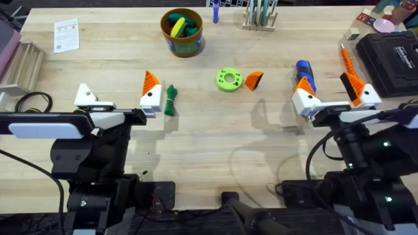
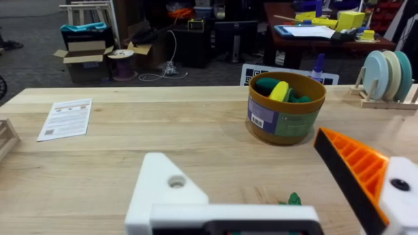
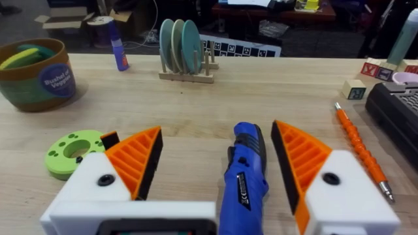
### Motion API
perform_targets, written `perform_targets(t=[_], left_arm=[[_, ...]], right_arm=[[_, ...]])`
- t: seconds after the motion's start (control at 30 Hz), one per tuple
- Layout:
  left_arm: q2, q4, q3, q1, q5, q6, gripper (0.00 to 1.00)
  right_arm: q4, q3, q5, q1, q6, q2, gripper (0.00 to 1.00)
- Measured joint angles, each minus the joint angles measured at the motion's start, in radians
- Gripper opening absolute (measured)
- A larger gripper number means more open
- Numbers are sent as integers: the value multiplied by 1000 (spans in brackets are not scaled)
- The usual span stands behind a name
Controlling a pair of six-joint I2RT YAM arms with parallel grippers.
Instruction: Pick up the gripper from the table and insert it into the empty holder that is missing its gripper. Then pick up a screw, insert it into the mounting hole, and use the screwdriver to tighten it. Finally, clean up the table by picking up the vegetable and placing it into the bucket.
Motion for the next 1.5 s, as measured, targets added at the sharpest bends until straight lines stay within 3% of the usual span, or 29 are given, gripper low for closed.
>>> perform_targets(t=[0.5,0.63,0.73,0.83,1.0,1.27,1.5], left_arm=[[0,26,3,0,-3,0,986],[1,-77,66,0,-9,0,986],[37,-157,182,0,-28,0,986],[127,-241,326,0,-51,0,986],[407,-424,586,0,-72,-1,986],[852,-686,949,0,-80,0,985],[1153,-883,1196,0,-80,1,985]], right_arm=[[69,0,4,0,0,0,991],[91,29,4,0,0,0,992],[61,113,4,0,0,9,991],[-6,231,4,0,0,39,991],[-218,458,4,0,-1,188,992],[-554,787,4,0,-15,580,991],[-849,1029,4,0,-19,902,991]])
